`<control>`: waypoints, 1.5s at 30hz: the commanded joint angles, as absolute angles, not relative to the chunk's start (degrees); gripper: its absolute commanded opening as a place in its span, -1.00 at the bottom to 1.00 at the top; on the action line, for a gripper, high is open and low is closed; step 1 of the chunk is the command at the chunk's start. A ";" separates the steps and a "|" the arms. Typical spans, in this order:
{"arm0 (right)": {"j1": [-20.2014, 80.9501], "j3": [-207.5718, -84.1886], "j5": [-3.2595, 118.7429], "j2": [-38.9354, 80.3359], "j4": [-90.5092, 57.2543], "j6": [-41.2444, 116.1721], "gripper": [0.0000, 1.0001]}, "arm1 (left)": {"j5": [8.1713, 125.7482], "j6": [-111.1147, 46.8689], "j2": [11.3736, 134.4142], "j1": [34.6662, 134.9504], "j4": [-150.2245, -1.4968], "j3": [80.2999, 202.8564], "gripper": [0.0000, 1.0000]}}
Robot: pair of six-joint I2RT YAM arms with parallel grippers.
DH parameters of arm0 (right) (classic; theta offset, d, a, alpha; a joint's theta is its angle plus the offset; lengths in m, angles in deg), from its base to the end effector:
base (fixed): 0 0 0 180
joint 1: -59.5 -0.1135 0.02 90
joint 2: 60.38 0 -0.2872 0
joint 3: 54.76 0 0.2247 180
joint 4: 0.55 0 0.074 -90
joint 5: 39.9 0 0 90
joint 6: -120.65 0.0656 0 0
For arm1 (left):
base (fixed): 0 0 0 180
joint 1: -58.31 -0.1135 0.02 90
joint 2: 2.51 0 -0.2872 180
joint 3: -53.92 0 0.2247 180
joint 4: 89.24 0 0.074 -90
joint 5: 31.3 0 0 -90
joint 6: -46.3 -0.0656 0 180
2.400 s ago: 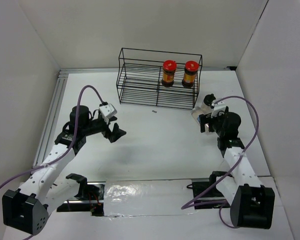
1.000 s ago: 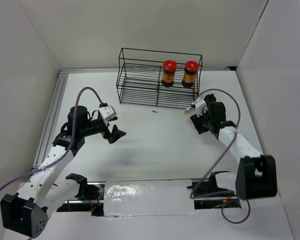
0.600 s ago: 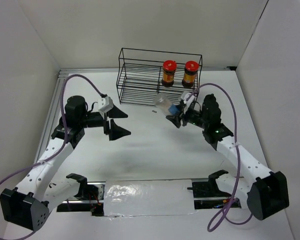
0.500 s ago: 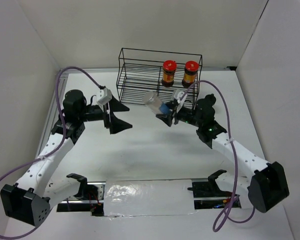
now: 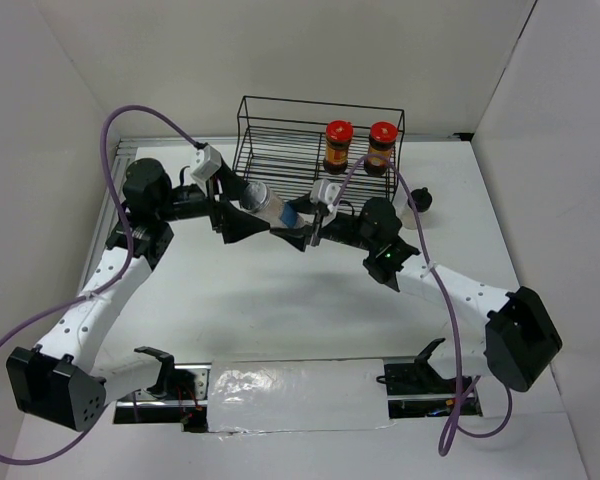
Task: Organize the condiment bottles
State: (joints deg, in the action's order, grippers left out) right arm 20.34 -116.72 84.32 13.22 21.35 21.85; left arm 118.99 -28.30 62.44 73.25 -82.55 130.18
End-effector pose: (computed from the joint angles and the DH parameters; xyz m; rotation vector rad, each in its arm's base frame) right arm 0.1978 0.2087 0.3665 -1.0309 1.0596 0.8470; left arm 0.2026 -0.1130 0.4263 0.8777 1.4066 -1.1845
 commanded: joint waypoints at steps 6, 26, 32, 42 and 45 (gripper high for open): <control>18.81 -120.25 82.36 13.36 31.26 22.92 -0.38 | 118.90 -27.09 62.79 73.60 -88.17 132.51 0.60; 18.98 -124.66 61.29 13.02 11.66 20.10 1.00 | 96.34 -37.62 66.30 73.86 -85.62 139.88 -1.00; 22.06 -118.24 44.49 6.69 14.03 21.87 1.00 | 82.53 -47.46 75.26 74.48 -87.73 149.80 -1.00; 20.30 -117.79 35.25 1.24 5.94 18.87 1.00 | 72.50 -55.47 92.57 75.62 -84.14 165.20 -1.00; 20.13 -117.97 33.76 0.00 3.66 18.44 1.00 | 72.14 -55.75 95.65 75.62 -80.37 168.37 -1.00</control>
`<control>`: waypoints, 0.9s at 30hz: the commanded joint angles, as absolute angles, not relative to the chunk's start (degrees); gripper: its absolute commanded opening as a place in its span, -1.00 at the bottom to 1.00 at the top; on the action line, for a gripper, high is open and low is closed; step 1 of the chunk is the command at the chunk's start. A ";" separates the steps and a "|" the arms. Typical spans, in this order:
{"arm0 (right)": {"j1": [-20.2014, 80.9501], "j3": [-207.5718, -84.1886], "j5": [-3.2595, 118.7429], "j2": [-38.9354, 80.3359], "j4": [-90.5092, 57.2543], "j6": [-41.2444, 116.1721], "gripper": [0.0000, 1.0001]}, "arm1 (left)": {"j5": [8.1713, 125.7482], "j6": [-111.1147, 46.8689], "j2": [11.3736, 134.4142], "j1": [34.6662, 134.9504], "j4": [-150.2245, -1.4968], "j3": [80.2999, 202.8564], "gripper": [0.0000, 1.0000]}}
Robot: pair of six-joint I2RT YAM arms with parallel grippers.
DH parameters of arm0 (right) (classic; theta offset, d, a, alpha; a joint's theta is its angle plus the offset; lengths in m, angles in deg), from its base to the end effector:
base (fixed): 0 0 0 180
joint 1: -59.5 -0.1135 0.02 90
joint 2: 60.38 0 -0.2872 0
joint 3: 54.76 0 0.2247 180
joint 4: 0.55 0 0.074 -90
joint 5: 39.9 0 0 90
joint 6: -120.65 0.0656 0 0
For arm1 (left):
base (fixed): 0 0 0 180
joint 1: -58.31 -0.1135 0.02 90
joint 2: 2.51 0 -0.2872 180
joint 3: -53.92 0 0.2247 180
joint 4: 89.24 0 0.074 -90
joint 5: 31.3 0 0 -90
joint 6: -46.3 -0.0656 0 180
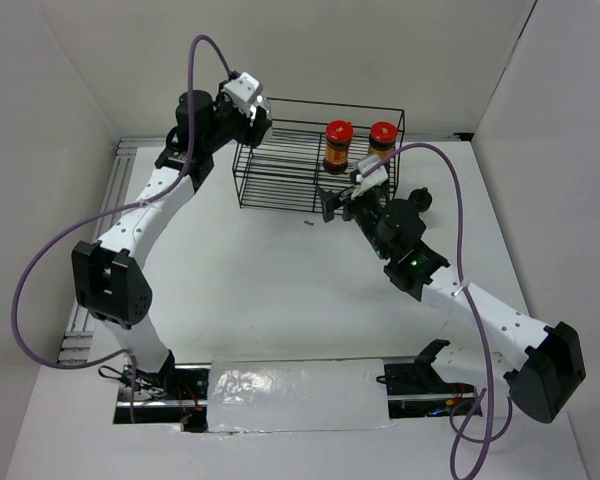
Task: Organize the condiment bottles
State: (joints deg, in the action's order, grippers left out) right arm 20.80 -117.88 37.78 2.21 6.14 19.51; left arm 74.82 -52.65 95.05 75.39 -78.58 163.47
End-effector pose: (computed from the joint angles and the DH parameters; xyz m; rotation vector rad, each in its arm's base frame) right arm 0.2034 0.1451 0.3879 -0.4472 1.3815 0.2385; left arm 0.3909 -0.1392 0.4481 0.5649 1.4518 -0.3296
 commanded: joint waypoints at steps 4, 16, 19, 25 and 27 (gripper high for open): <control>19.69 -117.45 33.23 -1.40 2.43 18.43 1.00 | 70.74 -53.29 100.05 75.45 -71.42 175.03 -1.00; 18.72 -116.48 31.03 -3.07 0.05 19.31 1.00 | 71.09 -46.52 110.06 74.13 -59.19 185.15 -1.00; 18.98 -115.95 31.56 -3.60 -1.00 19.22 1.00 | 72.23 -45.46 111.65 73.51 -57.59 186.92 -1.00; 19.07 -115.86 32.08 -3.78 -2.32 19.84 1.00 | 72.76 -41.51 114.90 73.25 -51.88 191.48 -1.00; 19.16 -115.77 32.08 -3.52 -2.23 19.93 1.00 | 73.02 -40.28 115.78 73.07 -49.78 192.97 -0.97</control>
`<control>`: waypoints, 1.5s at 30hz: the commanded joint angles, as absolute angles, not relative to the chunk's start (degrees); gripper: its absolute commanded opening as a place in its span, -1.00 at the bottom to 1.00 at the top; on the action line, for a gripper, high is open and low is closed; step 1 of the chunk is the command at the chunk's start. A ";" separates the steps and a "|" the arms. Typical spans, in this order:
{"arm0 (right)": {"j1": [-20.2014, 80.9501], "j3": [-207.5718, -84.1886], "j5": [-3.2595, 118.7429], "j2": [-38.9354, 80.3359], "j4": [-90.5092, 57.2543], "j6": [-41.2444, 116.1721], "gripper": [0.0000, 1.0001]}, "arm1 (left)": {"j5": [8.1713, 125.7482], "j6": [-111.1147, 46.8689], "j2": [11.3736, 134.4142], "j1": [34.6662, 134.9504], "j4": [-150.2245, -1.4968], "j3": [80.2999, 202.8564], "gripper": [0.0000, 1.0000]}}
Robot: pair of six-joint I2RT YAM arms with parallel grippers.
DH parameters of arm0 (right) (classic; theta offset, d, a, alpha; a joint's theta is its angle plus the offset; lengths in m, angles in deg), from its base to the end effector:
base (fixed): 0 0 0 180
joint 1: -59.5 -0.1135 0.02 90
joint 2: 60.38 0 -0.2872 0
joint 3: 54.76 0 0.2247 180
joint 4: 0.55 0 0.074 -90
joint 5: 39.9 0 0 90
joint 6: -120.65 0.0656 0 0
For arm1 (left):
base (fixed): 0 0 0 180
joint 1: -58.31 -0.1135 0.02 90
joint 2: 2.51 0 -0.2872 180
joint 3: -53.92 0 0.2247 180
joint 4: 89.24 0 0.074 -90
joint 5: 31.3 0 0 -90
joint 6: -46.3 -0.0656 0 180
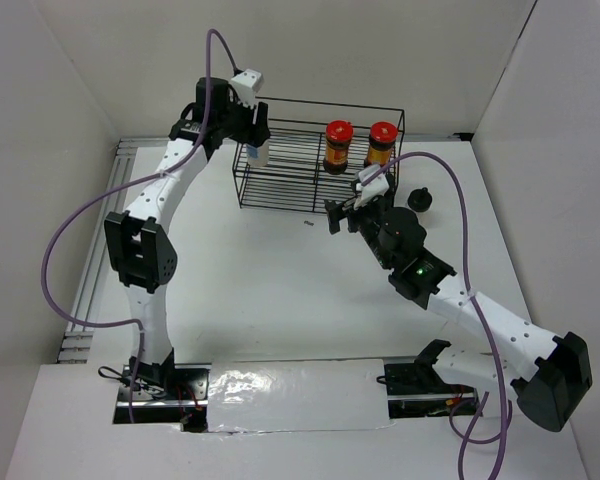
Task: Organize the condiment bottles
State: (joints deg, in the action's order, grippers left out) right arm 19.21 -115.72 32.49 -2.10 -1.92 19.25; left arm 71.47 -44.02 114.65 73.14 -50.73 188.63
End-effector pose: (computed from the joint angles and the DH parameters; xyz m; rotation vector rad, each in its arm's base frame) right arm 0.1882 0.1336 0.3714 -0.4494 1.4847 0.1612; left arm 0.4740 -0.1405 0.3874 0.4039 1.9039 -0.3840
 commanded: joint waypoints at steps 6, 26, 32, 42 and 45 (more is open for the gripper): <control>19.25 -115.86 31.99 -2.81 -2.58 20.45 1.00 | 74.61 -39.13 116.66 72.90 -47.75 193.25 0.15; 21.09 -116.65 35.77 -1.49 -3.64 20.72 1.00 | 72.24 -43.09 116.31 72.90 -52.48 195.44 0.99; 21.44 -116.92 36.74 -1.32 -3.99 20.72 1.00 | 73.20 -45.72 115.00 73.07 -53.54 195.62 0.99; 22.32 -117.09 38.15 -0.53 -4.70 21.33 1.00 | 72.67 -49.33 111.84 73.43 -55.03 196.06 0.99; 22.32 -116.74 38.50 -0.61 -4.69 21.68 1.00 | 72.94 -49.77 110.26 73.78 -55.91 195.71 0.99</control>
State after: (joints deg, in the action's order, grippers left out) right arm 21.90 -115.65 37.59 -0.85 -4.96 20.80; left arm 72.28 -48.13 115.42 73.29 -51.87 193.46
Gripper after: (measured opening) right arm 0.998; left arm 0.993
